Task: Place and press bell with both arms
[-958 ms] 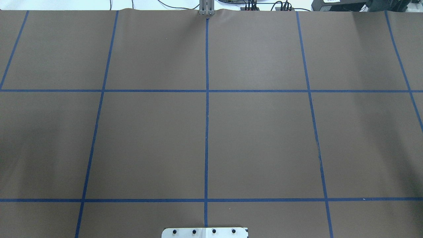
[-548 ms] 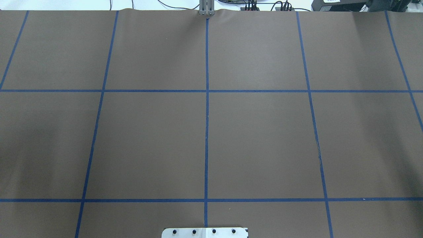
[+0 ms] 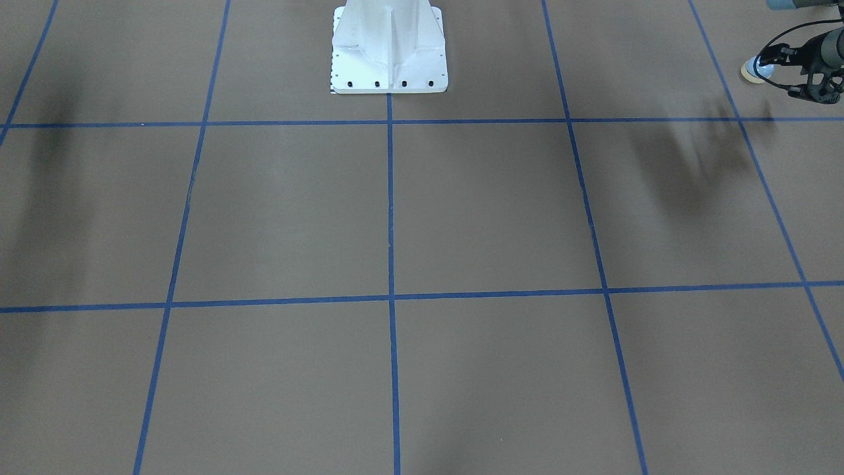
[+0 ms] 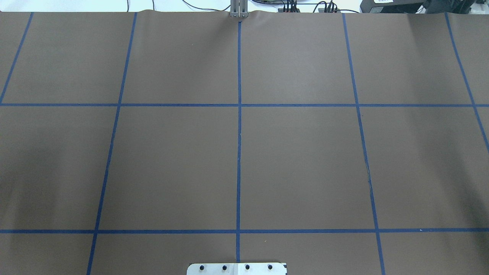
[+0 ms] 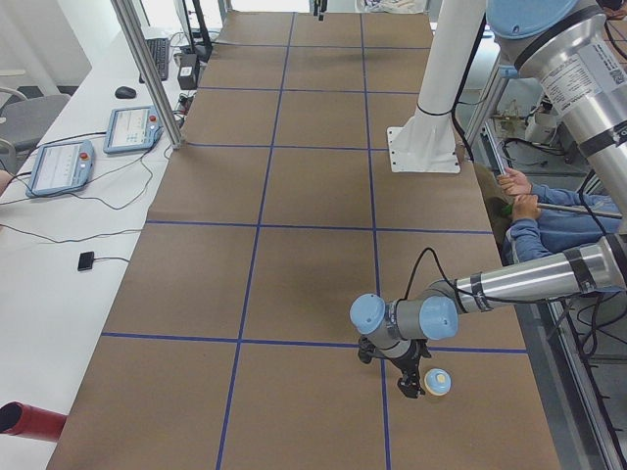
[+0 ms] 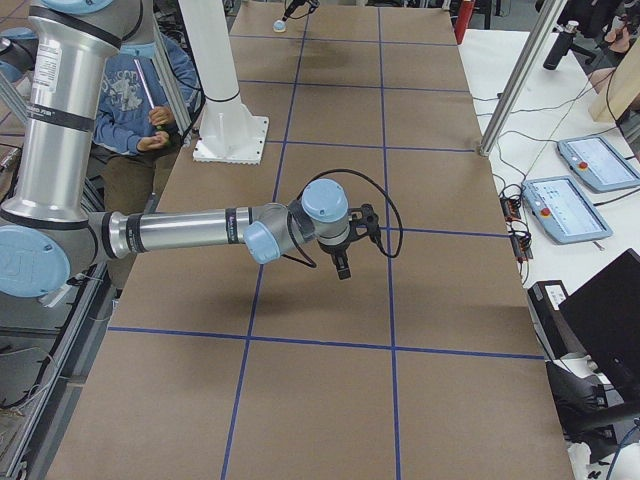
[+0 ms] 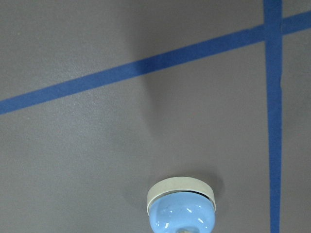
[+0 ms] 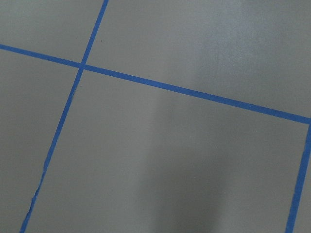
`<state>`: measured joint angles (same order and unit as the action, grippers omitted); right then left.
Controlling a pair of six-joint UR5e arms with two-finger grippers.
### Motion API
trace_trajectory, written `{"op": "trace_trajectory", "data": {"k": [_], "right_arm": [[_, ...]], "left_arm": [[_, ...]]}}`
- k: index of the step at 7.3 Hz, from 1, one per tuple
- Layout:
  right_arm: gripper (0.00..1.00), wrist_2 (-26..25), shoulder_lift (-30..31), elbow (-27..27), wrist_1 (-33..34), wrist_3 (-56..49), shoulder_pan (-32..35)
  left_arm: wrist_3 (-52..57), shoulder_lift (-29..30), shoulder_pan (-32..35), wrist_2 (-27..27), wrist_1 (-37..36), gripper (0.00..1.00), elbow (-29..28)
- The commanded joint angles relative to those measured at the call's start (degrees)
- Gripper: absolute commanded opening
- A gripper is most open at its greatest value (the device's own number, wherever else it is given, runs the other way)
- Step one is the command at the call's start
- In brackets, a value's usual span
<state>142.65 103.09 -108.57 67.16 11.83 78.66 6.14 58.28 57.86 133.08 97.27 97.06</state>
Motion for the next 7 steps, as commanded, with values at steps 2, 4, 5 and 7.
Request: {"op": "trace_trajectory", "data": {"k": [2,4,5,7], "right_arm": [[1.00,0.0,0.0,0.0,0.0,0.0,-0.1],[1.00,0.0,0.0,0.0,0.0,0.0,-0.2],[1.00,0.0,0.0,0.0,0.0,0.0,-0.2],[1.00,0.0,0.1,0.0,0.0,0.0,-0.1]], "left_arm": [[-3.0,0.9,-3.6,1.7,0.3,1.00,-0.8],[-4.1,3.7,-5.3,1.7,2.7,1.00,-5.0],[-4.0,4.0,-5.7,1.7,4.1,1.00,-7.0],[-5.8,4.0,-6.3,3.6,4.2,1.00,-7.0]]}}
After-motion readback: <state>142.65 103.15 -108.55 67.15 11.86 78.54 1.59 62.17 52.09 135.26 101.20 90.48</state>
